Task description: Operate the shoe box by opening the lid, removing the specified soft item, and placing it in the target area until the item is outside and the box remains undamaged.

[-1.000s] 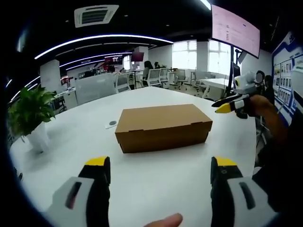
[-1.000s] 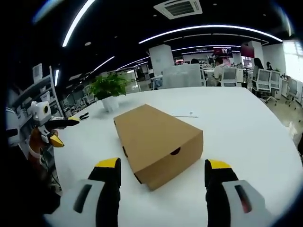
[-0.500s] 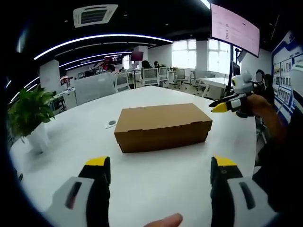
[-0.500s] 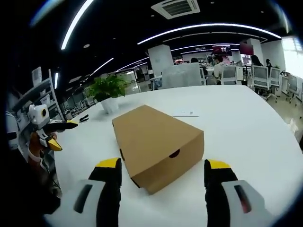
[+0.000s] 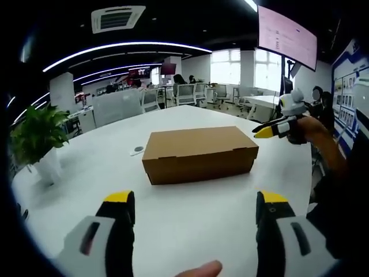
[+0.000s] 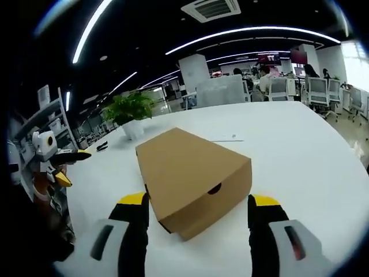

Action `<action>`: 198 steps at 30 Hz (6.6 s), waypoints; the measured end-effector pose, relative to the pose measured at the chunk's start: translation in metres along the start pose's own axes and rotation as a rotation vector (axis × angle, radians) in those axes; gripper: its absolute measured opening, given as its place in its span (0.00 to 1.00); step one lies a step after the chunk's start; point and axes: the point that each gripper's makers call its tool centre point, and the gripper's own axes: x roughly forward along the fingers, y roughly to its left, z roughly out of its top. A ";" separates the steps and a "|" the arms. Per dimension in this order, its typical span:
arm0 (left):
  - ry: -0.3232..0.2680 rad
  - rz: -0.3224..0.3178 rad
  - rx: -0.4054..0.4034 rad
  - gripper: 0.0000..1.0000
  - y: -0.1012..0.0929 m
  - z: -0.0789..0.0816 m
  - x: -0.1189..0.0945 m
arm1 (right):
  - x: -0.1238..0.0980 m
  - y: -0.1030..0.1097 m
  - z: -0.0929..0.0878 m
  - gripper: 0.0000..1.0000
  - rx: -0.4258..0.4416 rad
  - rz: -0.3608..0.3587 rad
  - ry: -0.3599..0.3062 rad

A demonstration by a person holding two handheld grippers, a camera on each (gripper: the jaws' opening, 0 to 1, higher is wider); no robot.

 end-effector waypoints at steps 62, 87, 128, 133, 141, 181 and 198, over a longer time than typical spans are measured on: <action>0.013 -0.029 -0.006 0.88 -0.007 -0.004 0.009 | 0.030 -0.021 -0.015 0.68 0.155 -0.011 -0.011; 0.014 -0.041 -0.010 0.88 -0.009 -0.006 0.011 | 0.037 -0.024 -0.017 0.71 0.227 -0.003 -0.024; 0.021 -0.041 0.003 0.86 -0.011 -0.007 0.012 | 0.040 -0.019 -0.020 0.59 0.375 0.064 -0.031; 0.025 -0.038 -0.001 0.86 -0.010 -0.008 0.012 | 0.041 -0.018 -0.019 0.57 0.413 0.070 -0.035; 0.027 -0.040 -0.002 0.86 -0.010 -0.008 0.013 | 0.042 -0.019 -0.017 0.52 0.445 0.074 -0.048; 0.054 -0.054 -0.025 0.83 -0.014 -0.016 0.018 | 0.039 -0.021 -0.011 0.33 0.665 0.129 -0.044; 0.002 -0.124 -0.042 0.80 -0.007 0.007 0.012 | 0.038 -0.025 -0.011 0.33 0.662 0.131 -0.038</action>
